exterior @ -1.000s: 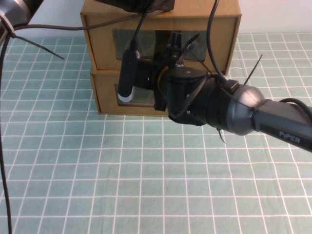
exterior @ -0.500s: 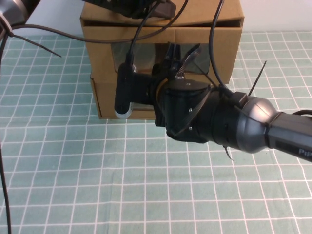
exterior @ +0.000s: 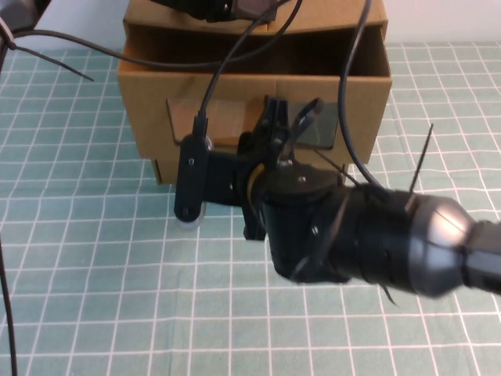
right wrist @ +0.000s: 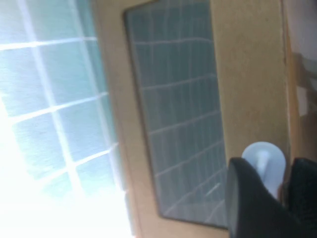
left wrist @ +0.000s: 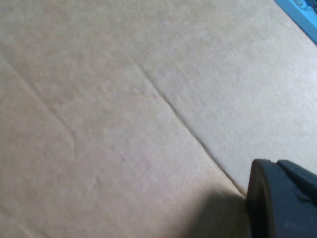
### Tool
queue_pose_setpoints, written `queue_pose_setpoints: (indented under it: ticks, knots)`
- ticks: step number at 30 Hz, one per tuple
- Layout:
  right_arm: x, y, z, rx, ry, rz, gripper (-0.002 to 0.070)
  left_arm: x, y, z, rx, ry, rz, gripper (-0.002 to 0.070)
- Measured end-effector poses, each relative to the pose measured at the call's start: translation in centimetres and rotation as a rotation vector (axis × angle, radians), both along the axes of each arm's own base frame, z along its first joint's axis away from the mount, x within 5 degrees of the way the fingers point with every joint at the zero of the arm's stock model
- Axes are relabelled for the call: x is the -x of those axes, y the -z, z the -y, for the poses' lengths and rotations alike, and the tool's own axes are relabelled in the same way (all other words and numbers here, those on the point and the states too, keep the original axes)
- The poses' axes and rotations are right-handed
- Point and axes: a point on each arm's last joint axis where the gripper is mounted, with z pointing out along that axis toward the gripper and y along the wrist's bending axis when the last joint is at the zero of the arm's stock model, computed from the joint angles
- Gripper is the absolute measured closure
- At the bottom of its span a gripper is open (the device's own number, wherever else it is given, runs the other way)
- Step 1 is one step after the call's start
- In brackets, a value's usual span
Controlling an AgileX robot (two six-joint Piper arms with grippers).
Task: Open the shoe box
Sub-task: 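Pull the top drawer of the cardboard box fully open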
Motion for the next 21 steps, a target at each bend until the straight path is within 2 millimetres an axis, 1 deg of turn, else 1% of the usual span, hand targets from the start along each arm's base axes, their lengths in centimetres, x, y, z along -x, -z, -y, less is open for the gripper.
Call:
queue_pose_setpoints:
  ticks: [3, 7, 13, 16, 21]
  knots:
    - [1.7, -0.1, 0.3, -0.019, -0.016, -0.017, 0.0533, 0.1, -0.4, 0.0, 0.001, 0.007, 0.01, 0.068]
    - [3.9, -0.3, 0.4, -0.056, -0.026, -0.037, 0.0533, 0.0, -0.5, -0.1, 0.004, 0.007, 0.004, 0.068]
    - [6.4, -0.1, 0.0, -0.086, -0.012, -0.058, 0.0533, 0.1, -0.7, -0.1, 0.005, 0.008, -0.002, 0.068]
    - [7.1, 0.3, 0.0, -0.086, -0.009, -0.068, 0.0533, 0.1, -0.7, -0.2, 0.004, 0.008, -0.003, 0.068]
    - [7.3, 0.3, 0.0, -0.082, -0.009, -0.057, 0.0533, 0.1, -0.7, -0.2, 0.004, 0.008, -0.004, 0.068]
